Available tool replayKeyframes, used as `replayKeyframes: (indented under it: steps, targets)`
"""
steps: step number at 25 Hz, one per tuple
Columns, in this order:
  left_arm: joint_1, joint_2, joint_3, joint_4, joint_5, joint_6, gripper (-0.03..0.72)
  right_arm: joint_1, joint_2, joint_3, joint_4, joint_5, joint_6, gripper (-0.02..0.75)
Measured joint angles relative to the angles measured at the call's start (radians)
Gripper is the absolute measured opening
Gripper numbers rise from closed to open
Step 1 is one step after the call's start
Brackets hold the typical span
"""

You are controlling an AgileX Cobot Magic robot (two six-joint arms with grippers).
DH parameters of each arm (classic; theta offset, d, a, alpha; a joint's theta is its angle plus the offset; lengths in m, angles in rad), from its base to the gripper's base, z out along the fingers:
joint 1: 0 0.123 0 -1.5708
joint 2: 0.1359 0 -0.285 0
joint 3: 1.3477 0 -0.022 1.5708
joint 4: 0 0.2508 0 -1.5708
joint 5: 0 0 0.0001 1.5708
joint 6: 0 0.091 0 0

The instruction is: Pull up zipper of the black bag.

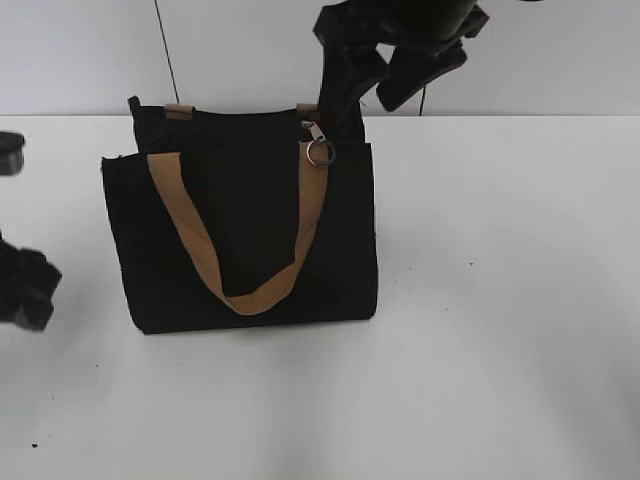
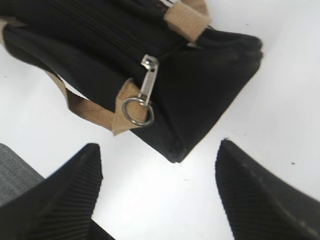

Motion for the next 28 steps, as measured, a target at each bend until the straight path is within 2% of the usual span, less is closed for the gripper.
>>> replayKeyframes:
  steps: [3, 6, 10, 16, 20, 24, 28]
  targets:
    - [-0.012, -0.002, -0.002, -0.119, 0.172, 0.087, 0.434, 0.0, -0.063, 0.004, -0.067, 0.004, 0.033, 0.537]
    - [-0.013, -0.039, -0.002, -0.17, 0.293, 0.103, 0.421, 0.0, -0.16, 0.04, -0.088, 0.005, 0.059, 0.533]
    - [-0.014, -0.183, -0.002, -0.211, 0.398, 0.111, 0.419, 0.0, -0.36, 0.172, -0.091, 0.005, 0.065, 0.532]
    - [-0.014, -0.576, -0.002, -0.218, 0.385, 0.111, 0.419, 0.0, -0.747, 0.523, -0.093, 0.005, 0.065, 0.529]
    - [-0.014, -0.833, -0.002, -0.198, 0.332, 0.111, 0.419, 0.0, -1.057, 0.802, -0.089, -0.069, 0.067, 0.527]
    - [-0.014, -0.989, -0.001, -0.142, 0.36, 0.124, 0.419, 0.0, -1.316, 1.031, -0.088, -0.093, 0.071, 0.527]
    - [-0.014, -1.075, 0.05, -0.112, 0.384, 0.133, 0.419, 0.0, -1.508, 1.161, -0.093, -0.074, 0.085, 0.526]
